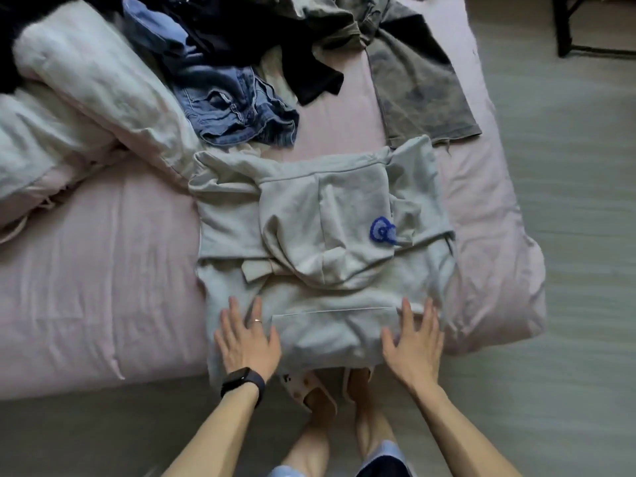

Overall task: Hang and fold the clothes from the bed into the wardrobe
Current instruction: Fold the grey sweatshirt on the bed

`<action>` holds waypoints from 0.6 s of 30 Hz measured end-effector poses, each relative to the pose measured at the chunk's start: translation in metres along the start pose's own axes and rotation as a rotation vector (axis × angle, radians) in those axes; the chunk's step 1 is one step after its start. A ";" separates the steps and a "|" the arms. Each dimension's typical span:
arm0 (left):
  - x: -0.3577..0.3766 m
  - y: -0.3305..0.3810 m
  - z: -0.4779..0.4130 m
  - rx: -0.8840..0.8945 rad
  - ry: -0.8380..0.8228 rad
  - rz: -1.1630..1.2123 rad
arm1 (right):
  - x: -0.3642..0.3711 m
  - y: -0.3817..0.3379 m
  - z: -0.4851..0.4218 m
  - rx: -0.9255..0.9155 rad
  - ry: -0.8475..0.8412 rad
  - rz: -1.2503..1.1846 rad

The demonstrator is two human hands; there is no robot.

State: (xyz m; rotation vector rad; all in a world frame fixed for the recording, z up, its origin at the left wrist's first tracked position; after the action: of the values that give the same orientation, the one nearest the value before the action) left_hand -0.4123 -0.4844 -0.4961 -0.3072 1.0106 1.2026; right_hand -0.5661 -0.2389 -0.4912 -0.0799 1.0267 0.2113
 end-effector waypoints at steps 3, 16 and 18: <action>0.004 -0.024 0.023 -0.244 0.058 0.159 | 0.024 0.030 0.020 0.146 -0.035 -0.145; 0.005 -0.080 0.032 -0.128 0.137 0.256 | 0.059 0.061 0.009 0.270 -0.056 -0.219; 0.005 -0.078 0.043 -0.139 0.110 0.276 | 0.059 0.062 0.019 0.235 -0.077 -0.224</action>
State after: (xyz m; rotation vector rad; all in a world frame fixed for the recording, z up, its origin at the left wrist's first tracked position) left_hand -0.3234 -0.4819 -0.4996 -0.3538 1.0920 1.5231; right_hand -0.5340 -0.1672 -0.5299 0.0268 0.9512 -0.1104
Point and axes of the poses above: each hand's wrist, its own z-axis away from the middle knuckle, its own x-axis out of the palm, y = z × x, the point moved 1 cm from there along -z, towards the middle knuckle, and after that the axes turned 14 degrees about z, right-handed, at the moved point
